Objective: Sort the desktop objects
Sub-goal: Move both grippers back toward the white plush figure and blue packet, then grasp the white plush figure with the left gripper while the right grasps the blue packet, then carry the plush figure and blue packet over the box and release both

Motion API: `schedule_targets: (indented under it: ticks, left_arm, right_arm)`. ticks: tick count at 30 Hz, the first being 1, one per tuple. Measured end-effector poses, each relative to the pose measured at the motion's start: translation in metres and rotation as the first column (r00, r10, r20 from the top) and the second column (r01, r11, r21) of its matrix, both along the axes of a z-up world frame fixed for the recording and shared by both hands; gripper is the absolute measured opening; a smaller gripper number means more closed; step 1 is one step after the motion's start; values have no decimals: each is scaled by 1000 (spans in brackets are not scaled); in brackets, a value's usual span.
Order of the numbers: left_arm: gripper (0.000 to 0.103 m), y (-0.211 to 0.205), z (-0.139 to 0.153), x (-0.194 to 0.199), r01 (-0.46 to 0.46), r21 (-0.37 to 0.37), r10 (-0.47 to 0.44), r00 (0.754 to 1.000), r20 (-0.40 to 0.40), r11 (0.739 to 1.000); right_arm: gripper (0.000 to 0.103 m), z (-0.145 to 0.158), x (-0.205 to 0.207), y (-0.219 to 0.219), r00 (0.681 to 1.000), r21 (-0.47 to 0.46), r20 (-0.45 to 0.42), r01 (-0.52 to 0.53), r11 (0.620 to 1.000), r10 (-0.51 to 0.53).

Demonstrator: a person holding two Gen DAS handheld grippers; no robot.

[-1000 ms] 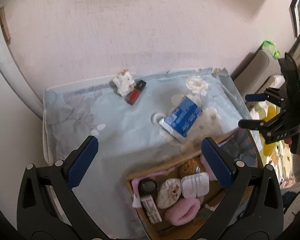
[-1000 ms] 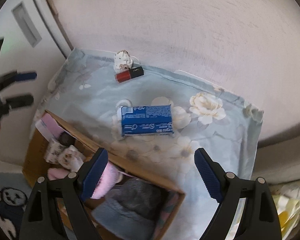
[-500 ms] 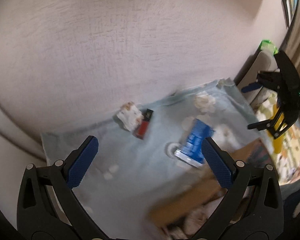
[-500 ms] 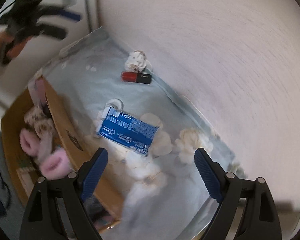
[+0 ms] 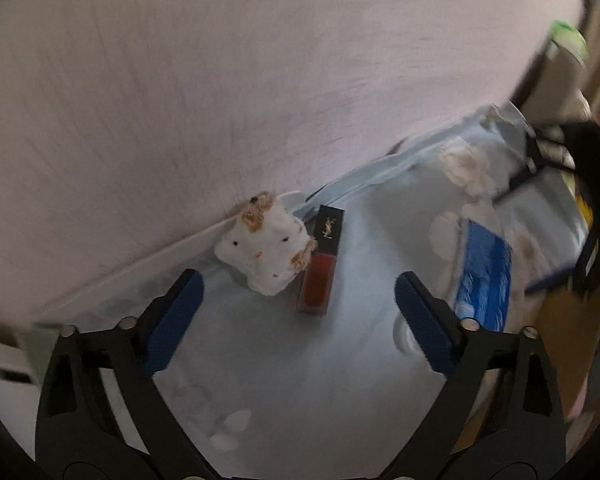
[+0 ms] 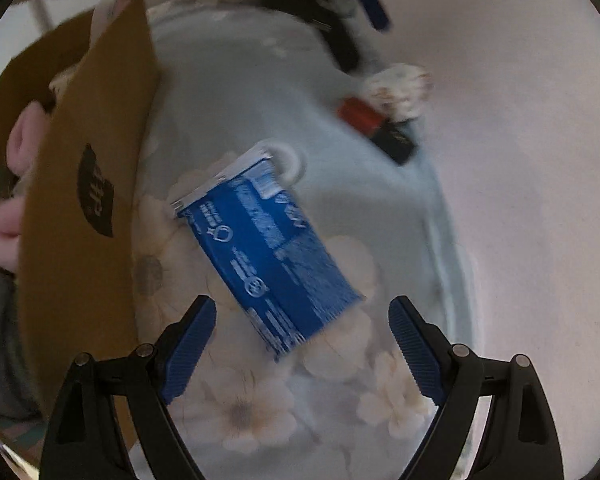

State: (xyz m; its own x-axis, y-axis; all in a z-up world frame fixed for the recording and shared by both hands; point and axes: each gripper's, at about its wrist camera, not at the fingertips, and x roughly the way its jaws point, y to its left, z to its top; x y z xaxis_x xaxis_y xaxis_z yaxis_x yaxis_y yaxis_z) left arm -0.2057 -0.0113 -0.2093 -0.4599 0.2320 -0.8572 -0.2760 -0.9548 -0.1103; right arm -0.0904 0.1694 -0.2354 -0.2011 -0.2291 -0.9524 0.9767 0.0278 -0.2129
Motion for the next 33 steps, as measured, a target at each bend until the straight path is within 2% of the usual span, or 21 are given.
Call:
schedule_targets:
  ticks: [4, 9, 10, 12, 13, 14, 15, 17, 20, 25, 33]
  left_arm:
    - [93, -11, -7, -12, -103, 120, 99, 994, 33, 987]
    - [92, -22, -20, -25, -209, 198, 190, 976, 109, 958]
    - [88, -24, -23, -26, -228, 208, 205, 971, 124, 951]
    - [73, -30, -28, -29, -279, 232, 246, 956, 161, 932]
    - [70, -33, -30, -30, -299, 241, 261, 949, 176, 923]
    - [59, -35, -33, -31, -321, 251, 277, 941, 195, 913]
    - [42, -37, -36, -32, -341, 257, 291, 932, 215, 904]
    - [37, -40, -38, -31, -369, 276, 309, 921, 236, 888]
    - [32, -38, -34, -28, -364, 263, 309, 923, 228, 893]
    - [31, -34, -15, -21, -347, 256, 301, 932, 200, 902]
    - [31, -23, 44, 0, -331, 241, 299, 941, 161, 912]
  right_arm:
    - [86, -8, 9, -8, 996, -3, -14, -91, 996, 90]
    - [86, -16, 5, -21, 990, -12, 5, -139, 990, 139]
    - [86, -18, 4, -24, 988, -6, 28, -151, 988, 151]
    - [86, -23, 3, -28, 984, -1, 53, -170, 985, 170]
    - [86, -25, 2, -29, 982, 0, 66, -179, 984, 178]
    - [86, -27, 1, -30, 981, 2, 76, -182, 983, 181]
    - [85, -30, -1, -32, 980, 12, 101, -176, 984, 174]
    - [71, -34, -7, -34, 972, 22, 184, -154, 988, 148]
    - [68, -33, -12, -33, 971, 13, 218, -107, 994, 102]
    - [66, -27, -13, -29, 974, 18, 222, -53, 998, 47]
    - [65, 12, -13, -24, 969, -15, 228, 100, 995, -94]
